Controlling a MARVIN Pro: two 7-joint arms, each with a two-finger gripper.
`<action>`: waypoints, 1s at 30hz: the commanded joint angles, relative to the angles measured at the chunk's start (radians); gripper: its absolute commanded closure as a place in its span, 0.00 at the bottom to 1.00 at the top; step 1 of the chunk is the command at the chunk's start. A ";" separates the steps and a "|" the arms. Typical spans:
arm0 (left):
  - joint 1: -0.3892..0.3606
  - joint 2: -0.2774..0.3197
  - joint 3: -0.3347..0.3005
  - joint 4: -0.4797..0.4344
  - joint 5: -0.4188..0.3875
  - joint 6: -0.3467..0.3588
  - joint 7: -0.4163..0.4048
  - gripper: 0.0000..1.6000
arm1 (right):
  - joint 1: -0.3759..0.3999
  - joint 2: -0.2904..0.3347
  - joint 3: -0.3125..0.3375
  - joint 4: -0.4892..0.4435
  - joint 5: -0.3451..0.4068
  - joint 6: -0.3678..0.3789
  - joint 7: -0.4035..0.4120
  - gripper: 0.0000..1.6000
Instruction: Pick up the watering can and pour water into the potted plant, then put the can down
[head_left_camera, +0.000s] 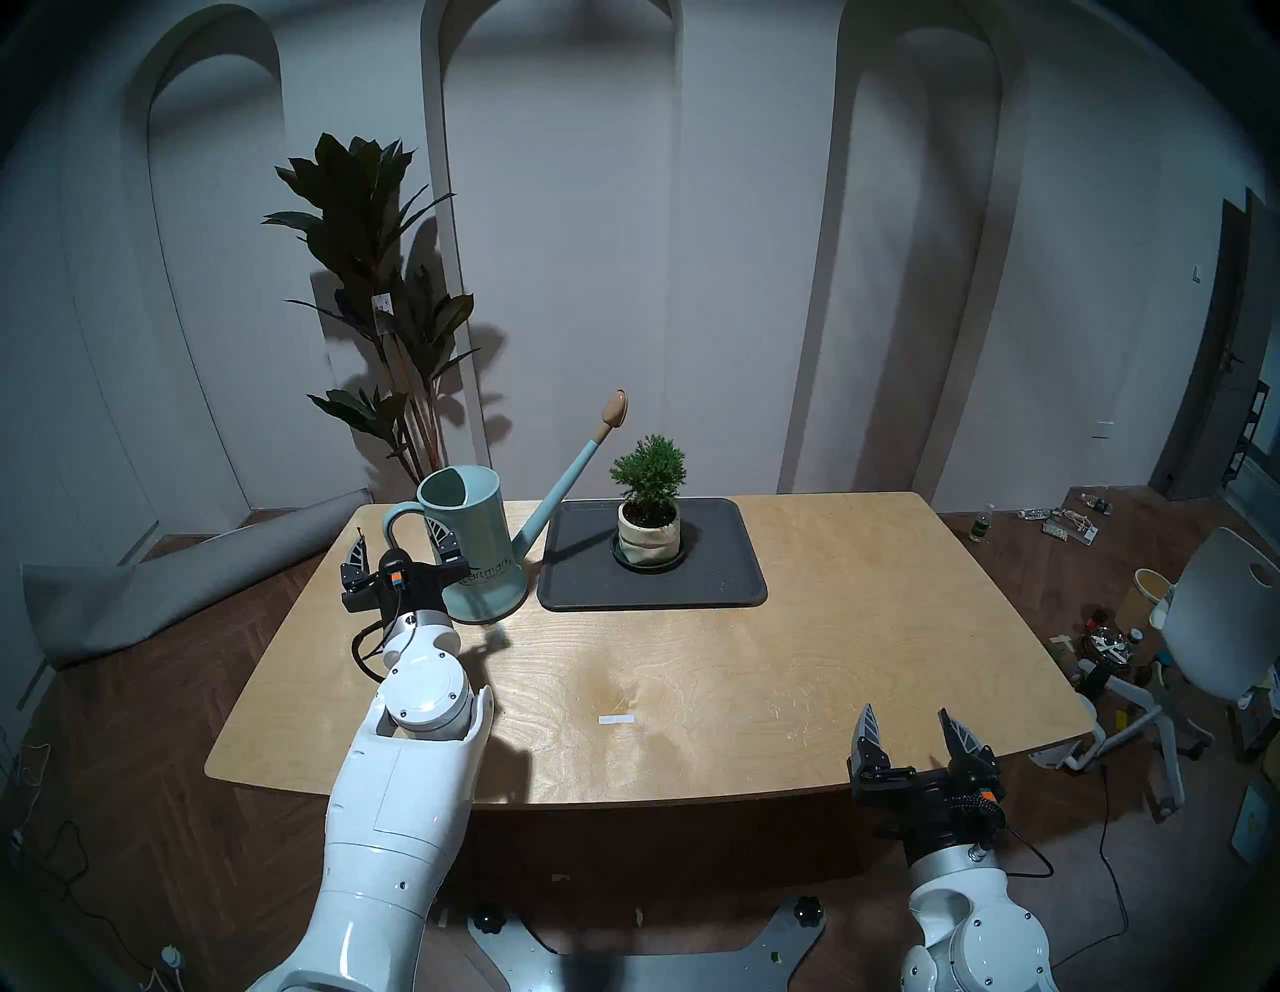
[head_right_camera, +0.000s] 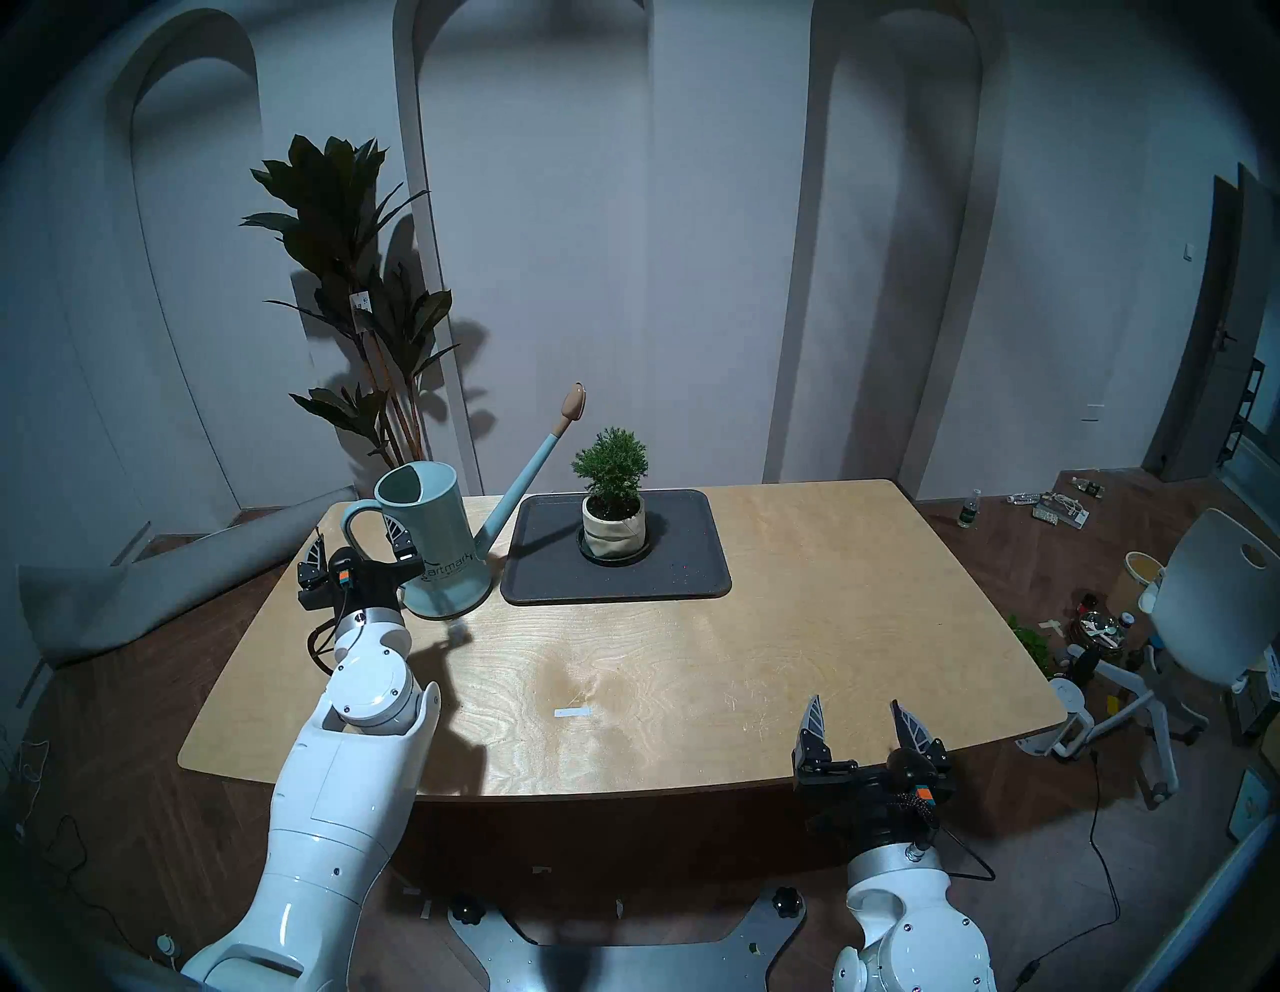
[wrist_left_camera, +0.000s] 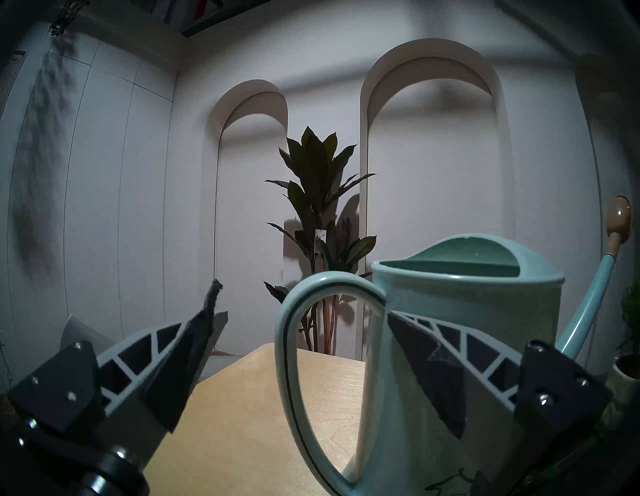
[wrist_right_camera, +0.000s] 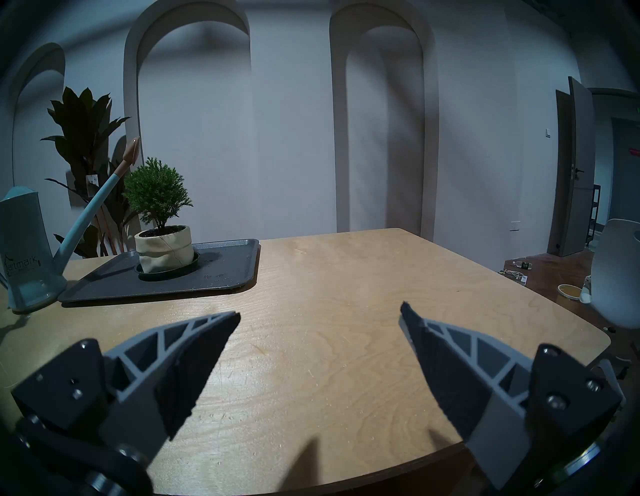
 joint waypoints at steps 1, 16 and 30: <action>-0.019 0.029 -0.014 -0.047 -0.068 0.053 -0.082 0.00 | -0.004 -0.001 0.002 -0.024 -0.003 -0.003 -0.003 0.00; 0.006 0.092 -0.053 0.010 -0.169 0.078 -0.236 0.00 | -0.004 -0.002 0.002 -0.025 -0.004 -0.003 -0.002 0.00; -0.087 0.114 -0.060 0.100 -0.178 0.069 -0.255 0.00 | -0.003 -0.002 0.003 -0.023 -0.003 -0.004 -0.001 0.00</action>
